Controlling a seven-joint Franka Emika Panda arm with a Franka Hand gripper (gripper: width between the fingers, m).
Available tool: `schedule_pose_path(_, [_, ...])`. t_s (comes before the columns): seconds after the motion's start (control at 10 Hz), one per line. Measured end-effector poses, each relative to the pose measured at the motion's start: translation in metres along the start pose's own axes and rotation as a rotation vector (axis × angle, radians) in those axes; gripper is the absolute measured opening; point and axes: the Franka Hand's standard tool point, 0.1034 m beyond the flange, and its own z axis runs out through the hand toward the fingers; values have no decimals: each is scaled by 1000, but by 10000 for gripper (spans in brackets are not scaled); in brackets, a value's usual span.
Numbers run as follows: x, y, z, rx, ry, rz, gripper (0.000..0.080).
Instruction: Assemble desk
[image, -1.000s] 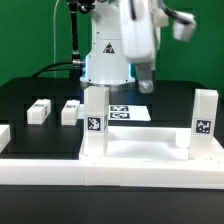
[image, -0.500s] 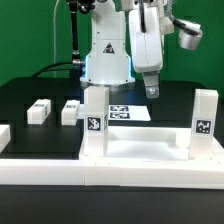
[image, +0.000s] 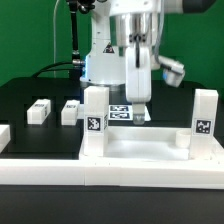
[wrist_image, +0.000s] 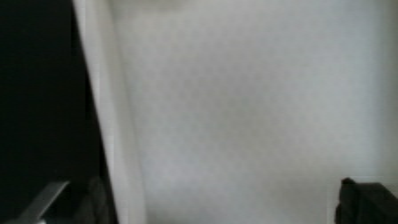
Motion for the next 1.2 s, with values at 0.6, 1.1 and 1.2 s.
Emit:
schedule_pose_path(0.6, [-12,20,32,-67,-15,38,649])
schedule_pose_path(1.1, [-14,21,33,-78,-20,37,437])
schedule_pose_path(1.2, [-14,23,34,-85,-21,37,254])
